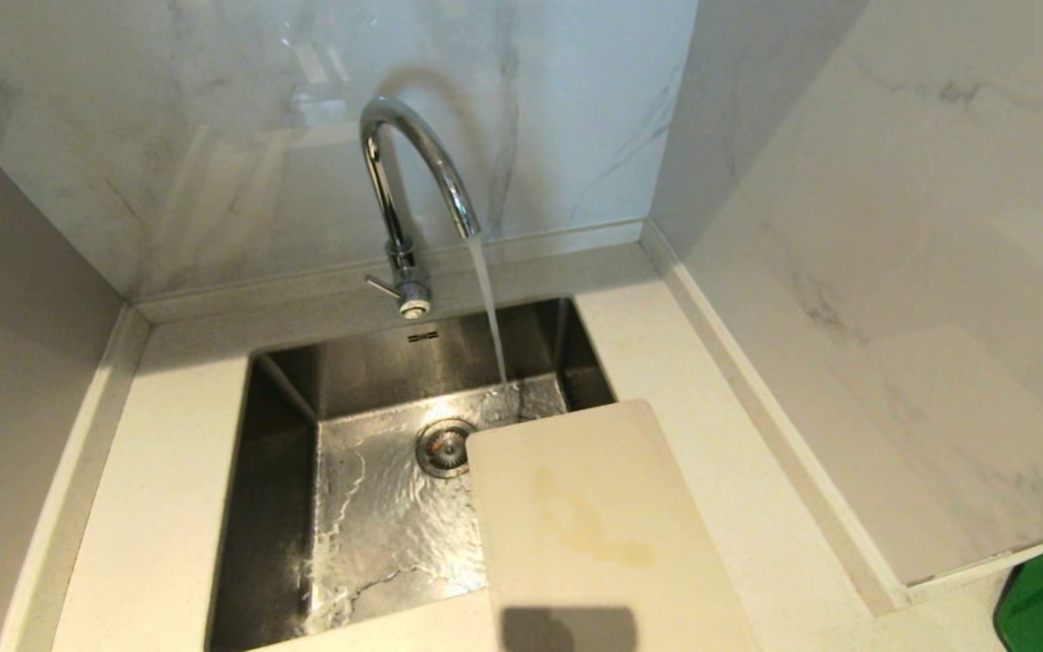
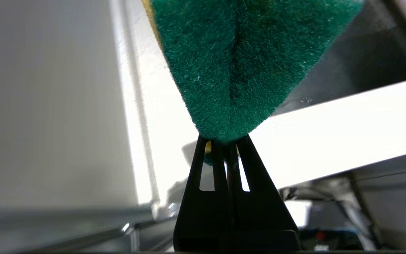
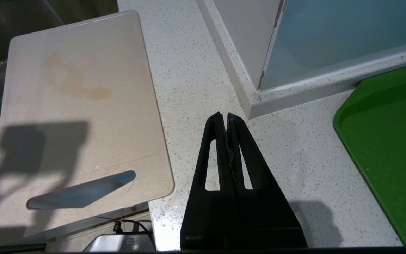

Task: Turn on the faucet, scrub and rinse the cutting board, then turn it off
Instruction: Pick up the cutting board

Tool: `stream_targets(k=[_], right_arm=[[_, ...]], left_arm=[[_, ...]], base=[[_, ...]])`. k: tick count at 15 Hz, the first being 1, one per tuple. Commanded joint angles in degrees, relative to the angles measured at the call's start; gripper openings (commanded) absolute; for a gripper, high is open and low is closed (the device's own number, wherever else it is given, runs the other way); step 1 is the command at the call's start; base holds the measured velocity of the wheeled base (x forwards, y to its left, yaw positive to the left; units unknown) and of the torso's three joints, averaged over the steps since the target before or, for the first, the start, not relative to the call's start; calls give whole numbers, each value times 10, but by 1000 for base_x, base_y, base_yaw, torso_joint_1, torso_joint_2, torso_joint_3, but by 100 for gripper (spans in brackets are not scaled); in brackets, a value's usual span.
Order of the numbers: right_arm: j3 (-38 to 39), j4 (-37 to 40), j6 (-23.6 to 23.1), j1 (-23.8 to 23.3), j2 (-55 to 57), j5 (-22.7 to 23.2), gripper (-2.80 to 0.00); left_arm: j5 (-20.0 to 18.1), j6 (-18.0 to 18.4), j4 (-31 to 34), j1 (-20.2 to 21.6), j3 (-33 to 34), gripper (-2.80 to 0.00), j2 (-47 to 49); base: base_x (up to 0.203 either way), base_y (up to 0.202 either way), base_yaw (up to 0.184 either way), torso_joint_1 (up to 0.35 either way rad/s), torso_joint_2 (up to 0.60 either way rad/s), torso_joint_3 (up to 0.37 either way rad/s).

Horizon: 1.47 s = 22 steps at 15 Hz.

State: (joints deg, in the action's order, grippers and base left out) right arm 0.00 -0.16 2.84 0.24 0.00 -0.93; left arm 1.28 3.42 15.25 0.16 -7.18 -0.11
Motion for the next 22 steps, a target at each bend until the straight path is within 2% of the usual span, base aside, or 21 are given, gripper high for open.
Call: stream_targets(k=[1,2,3,4,22], right_arm=[[1,0,1,0,0,0,-280],[1,0,1,0,0,0,-280],[0,0,1,0,0,0,-280],[0,0,0,0,0,0,-280],[0,0,1,0,0,0,-280]], left_arm=[[-8,-4,-28,0,20,-280,1],[-8,-11,-28,0,20,-280,1],[-6,-39,-30,0,21,-280,1],[-4,-49,-30,0,21,-280,2],[-2,-48,-29,0,20,-280,2]], base=[[0,0,0,0,0,0],[0,0,0,0,0,0],[0,0,0,0,0,0],[0,0,0,0,0,0],[0,0,0,0,0,0]])
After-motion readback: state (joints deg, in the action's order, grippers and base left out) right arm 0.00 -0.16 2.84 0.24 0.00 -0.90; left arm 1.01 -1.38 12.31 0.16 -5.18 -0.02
